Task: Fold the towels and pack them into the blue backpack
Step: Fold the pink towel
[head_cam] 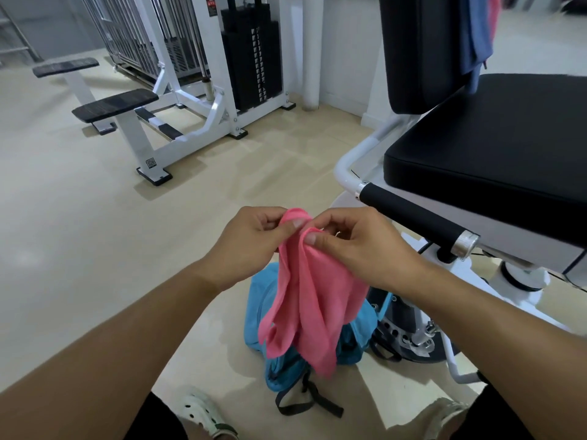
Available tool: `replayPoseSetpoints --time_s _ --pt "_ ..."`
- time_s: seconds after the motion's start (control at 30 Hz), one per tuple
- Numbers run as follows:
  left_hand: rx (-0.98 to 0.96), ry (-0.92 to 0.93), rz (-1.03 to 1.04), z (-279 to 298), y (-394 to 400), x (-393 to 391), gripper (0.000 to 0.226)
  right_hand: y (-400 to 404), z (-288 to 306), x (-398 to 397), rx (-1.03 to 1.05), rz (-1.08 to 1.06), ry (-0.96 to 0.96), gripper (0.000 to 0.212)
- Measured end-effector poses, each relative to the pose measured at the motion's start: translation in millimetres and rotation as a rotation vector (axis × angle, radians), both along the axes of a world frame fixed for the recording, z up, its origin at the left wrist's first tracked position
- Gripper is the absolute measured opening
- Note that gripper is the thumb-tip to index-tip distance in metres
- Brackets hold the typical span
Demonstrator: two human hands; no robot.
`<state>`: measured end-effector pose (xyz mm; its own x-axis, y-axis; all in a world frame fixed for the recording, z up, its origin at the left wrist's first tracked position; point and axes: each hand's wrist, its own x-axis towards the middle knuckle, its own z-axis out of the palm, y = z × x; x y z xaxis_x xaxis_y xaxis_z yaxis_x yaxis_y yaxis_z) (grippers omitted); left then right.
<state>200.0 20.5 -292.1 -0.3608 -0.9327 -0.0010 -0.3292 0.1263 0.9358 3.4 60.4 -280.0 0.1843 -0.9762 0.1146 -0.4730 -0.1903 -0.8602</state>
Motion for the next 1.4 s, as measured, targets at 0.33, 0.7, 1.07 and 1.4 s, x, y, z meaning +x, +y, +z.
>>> replayPoseSetpoints --time_s 0.33,0.7,1.07,1.4 --pt "0.165 0.098 -0.085 9 9 -10 0.035 -1 1 -1 0.067 -0.113 -0.085 0.012" --pt "0.065 -0.007 -0.162 13 16 -7 0.031 0 5 -2 0.1 -0.137 -0.091 0.02" --pt "0.026 -0.077 -0.151 7 15 -5 0.034 1 6 -2 0.123 -0.145 -0.055 0.026" --pt "-0.13 -0.114 -0.03 6 10 -8 0.043 2 5 0 0.16 -0.104 -0.073 0.02"
